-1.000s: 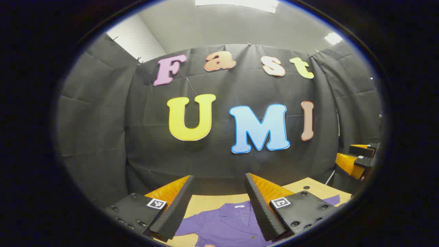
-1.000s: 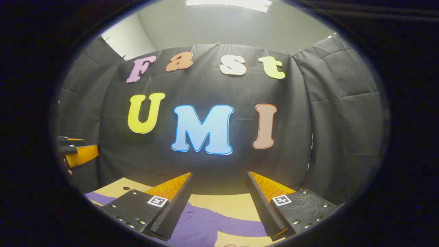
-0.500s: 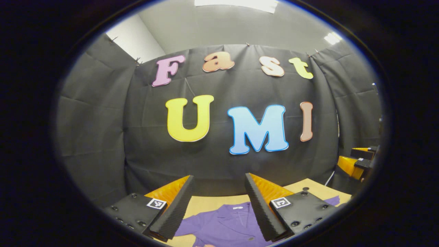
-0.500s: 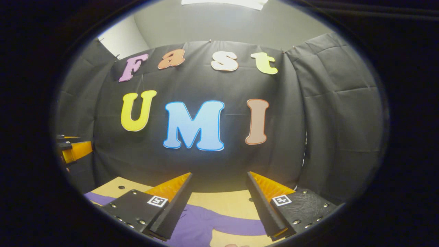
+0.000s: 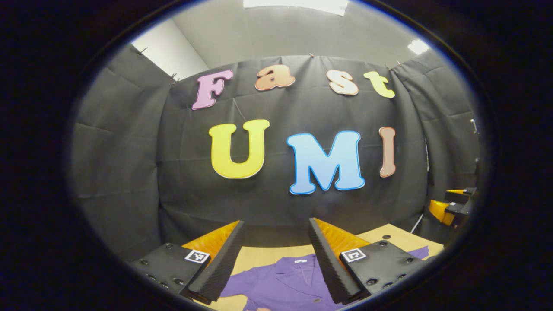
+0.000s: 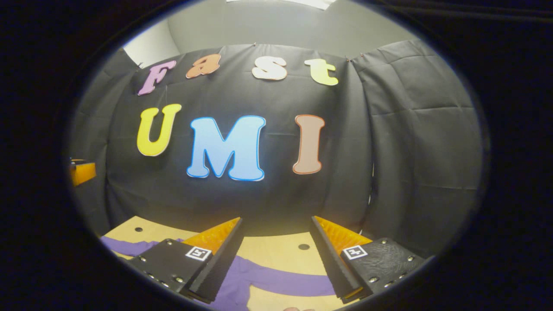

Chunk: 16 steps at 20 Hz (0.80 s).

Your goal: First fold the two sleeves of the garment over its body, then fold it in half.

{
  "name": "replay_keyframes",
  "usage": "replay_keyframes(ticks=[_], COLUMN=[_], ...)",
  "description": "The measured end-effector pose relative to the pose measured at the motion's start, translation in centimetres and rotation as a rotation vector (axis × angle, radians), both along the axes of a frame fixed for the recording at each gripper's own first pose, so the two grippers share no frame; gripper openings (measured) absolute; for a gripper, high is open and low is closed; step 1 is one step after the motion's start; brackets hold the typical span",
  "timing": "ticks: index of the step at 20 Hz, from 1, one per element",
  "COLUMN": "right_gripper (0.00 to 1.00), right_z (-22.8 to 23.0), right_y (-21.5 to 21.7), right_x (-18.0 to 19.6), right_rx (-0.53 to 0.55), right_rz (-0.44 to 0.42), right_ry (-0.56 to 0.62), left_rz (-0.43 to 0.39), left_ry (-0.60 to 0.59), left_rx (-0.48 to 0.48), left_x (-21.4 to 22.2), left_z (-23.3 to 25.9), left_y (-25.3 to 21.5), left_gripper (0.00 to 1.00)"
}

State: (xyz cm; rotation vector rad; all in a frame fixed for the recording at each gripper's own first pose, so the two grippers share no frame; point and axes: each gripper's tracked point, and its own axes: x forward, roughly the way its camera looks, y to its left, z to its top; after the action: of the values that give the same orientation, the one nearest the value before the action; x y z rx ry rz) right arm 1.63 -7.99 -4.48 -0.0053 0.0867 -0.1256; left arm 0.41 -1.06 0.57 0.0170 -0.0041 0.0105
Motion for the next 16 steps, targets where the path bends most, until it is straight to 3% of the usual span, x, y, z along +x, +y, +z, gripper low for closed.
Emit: replay_keyframes(ticks=[9,16], right_gripper=[0.95,0.95], right_z=[-9.8,-19.5], right_y=[-7.0,-12.0], right_x=[3.1,3.0], right_rx=[0.043,0.100], right_rz=[-0.111,-0.196], right_ry=[0.181,0.367], left_rz=[0.027,0.086], left_ry=[0.006,0.020], left_rx=[0.022,0.032], left_x=[-0.5,-1.8], left_z=[-0.1,-0.7], left_y=[0.3,1.2], left_gripper=[0.93,0.92])
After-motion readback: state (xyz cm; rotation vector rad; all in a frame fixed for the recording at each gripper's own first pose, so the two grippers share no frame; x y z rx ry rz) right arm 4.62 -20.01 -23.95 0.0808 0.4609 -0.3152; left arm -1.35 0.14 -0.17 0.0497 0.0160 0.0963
